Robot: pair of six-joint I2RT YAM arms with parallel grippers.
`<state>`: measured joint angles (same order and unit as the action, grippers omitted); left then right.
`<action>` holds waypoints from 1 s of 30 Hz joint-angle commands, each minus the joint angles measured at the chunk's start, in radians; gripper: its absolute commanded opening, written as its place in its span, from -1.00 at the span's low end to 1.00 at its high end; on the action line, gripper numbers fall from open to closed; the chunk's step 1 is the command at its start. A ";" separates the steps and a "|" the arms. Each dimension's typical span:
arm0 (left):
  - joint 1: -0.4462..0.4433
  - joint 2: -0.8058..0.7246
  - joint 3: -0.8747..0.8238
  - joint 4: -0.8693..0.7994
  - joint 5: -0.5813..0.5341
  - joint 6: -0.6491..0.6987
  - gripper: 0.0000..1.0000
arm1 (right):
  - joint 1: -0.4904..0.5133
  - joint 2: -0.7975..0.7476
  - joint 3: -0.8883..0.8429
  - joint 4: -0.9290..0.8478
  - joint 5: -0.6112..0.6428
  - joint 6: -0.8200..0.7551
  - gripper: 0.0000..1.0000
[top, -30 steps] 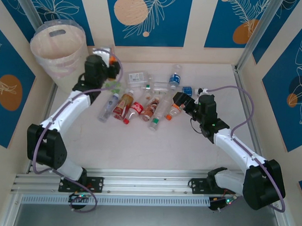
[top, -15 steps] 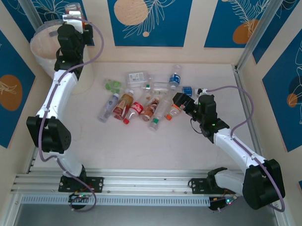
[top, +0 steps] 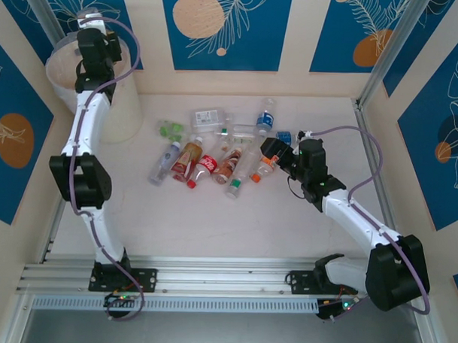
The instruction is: Put the plastic bottles in the bin
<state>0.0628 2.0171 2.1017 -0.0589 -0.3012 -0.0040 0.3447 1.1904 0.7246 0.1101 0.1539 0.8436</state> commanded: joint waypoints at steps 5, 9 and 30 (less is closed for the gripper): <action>0.056 0.129 0.188 -0.105 -0.067 -0.043 -0.22 | -0.003 0.055 0.033 -0.026 0.026 -0.007 0.99; 0.069 0.204 0.281 -0.182 -0.143 -0.069 -0.22 | 0.000 0.091 0.060 -0.051 0.021 -0.010 0.99; 0.115 0.463 0.702 -0.516 -0.218 -0.243 0.45 | 0.066 0.150 0.105 -0.069 0.111 -0.048 0.99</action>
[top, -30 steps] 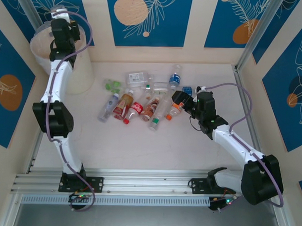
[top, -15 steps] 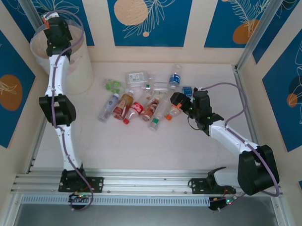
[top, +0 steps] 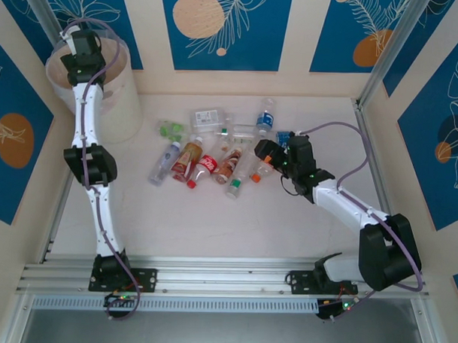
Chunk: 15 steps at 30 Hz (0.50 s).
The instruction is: Put the plastic bottles in the bin
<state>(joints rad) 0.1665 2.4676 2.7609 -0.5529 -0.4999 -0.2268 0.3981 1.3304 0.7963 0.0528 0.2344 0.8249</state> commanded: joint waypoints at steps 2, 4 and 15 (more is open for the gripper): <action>0.011 0.008 0.045 -0.025 -0.019 -0.022 0.49 | 0.017 0.016 0.039 -0.012 0.032 -0.035 0.99; 0.010 0.004 0.045 -0.028 -0.011 -0.019 0.50 | 0.021 0.022 0.045 -0.015 0.034 -0.040 0.99; -0.002 -0.049 0.079 -0.101 0.165 -0.041 0.64 | 0.028 0.031 0.058 -0.052 0.068 -0.023 0.99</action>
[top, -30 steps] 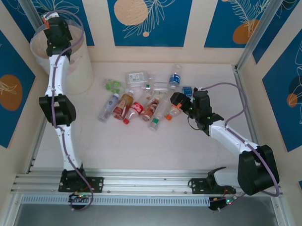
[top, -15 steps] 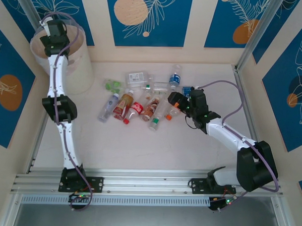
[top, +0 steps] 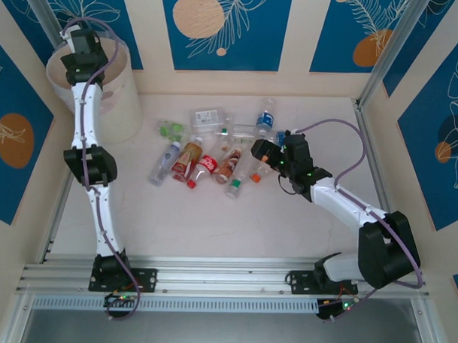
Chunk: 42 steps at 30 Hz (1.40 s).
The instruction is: Put the plastic bottles in the bin
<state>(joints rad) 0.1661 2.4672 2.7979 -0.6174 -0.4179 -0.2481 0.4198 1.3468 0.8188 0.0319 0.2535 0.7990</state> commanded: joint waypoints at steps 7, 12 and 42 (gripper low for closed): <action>-0.037 -0.107 0.041 -0.090 0.222 -0.048 0.86 | -0.041 0.106 0.099 -0.177 0.092 0.036 0.99; -0.087 -0.145 0.028 -0.136 0.304 -0.054 1.00 | -0.076 0.242 0.238 -0.383 0.131 0.122 0.99; -0.496 -0.811 -1.126 0.398 0.436 -0.094 1.00 | -0.132 0.500 0.358 -0.274 0.095 0.077 0.15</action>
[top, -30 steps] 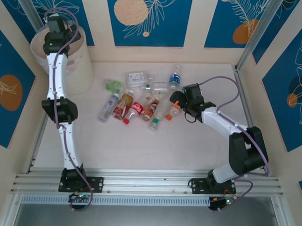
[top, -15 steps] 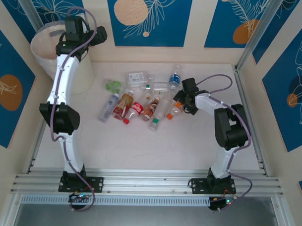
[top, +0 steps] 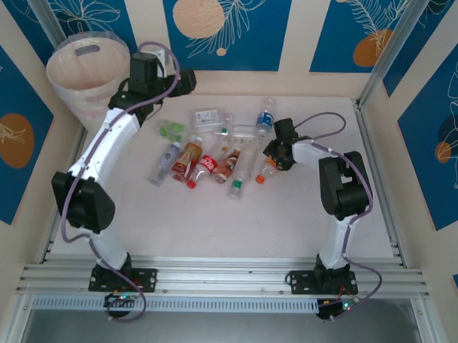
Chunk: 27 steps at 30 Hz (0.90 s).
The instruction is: Put the plastic bottles in the bin
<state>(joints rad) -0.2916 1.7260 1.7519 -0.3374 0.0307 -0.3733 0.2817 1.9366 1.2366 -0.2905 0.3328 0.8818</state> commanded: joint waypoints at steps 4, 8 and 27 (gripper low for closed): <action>-0.097 -0.134 -0.269 0.246 0.123 -0.037 1.00 | 0.014 -0.239 -0.191 0.122 -0.001 -0.033 -0.05; -0.136 -0.113 -0.396 0.392 0.362 -0.111 1.00 | 0.034 -0.358 -0.244 0.106 -0.037 -0.075 -0.09; -0.391 0.107 -0.537 0.661 0.770 -0.015 1.00 | 0.081 -0.589 -0.342 0.301 -0.319 0.088 -0.10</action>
<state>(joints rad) -0.6643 1.8118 1.2186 0.2508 0.7628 -0.4282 0.3542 1.3575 0.8898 -0.0399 0.0917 0.9077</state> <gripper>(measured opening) 0.998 0.595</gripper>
